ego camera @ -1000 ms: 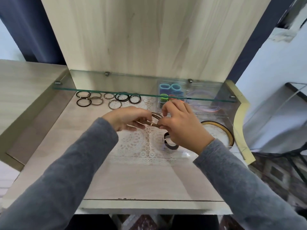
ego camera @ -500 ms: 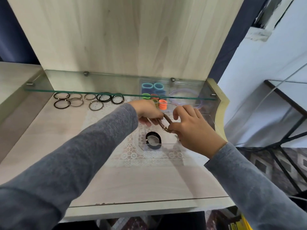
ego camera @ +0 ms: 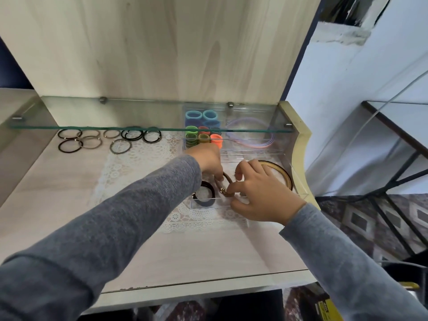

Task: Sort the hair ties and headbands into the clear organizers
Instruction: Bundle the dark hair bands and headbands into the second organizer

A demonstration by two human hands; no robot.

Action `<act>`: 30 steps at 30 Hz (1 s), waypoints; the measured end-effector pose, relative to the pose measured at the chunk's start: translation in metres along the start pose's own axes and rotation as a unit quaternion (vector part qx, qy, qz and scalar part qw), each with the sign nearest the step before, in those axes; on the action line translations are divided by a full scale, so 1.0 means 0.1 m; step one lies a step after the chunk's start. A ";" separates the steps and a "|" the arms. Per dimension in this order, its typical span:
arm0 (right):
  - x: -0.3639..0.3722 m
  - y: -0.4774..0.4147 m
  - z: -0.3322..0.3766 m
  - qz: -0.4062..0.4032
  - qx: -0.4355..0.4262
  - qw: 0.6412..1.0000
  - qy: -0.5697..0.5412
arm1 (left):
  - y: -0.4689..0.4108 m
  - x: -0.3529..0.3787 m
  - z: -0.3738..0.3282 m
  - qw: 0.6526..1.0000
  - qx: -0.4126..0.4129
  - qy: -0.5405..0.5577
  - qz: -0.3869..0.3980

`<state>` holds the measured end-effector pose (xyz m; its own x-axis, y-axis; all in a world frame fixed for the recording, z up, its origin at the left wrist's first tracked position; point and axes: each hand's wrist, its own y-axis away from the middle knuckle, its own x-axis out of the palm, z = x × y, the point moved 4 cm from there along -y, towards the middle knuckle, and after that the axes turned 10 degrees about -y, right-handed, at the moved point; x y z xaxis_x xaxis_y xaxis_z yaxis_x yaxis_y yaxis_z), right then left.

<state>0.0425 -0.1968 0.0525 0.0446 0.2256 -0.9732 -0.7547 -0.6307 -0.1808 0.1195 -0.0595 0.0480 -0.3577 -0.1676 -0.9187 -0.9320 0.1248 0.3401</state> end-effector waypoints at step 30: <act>0.06 -0.03 -0.04 0.028 -0.045 0.999 0.008 | 0.05 0.05 -0.12 0.998 0.007 -0.046 0.043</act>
<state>0.0475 -0.1962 0.0463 0.0157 0.1772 -0.9841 -0.6951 -0.7055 -0.1381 0.1123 -0.0718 0.0479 -0.4295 -0.0649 -0.9007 -0.8968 0.1478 0.4170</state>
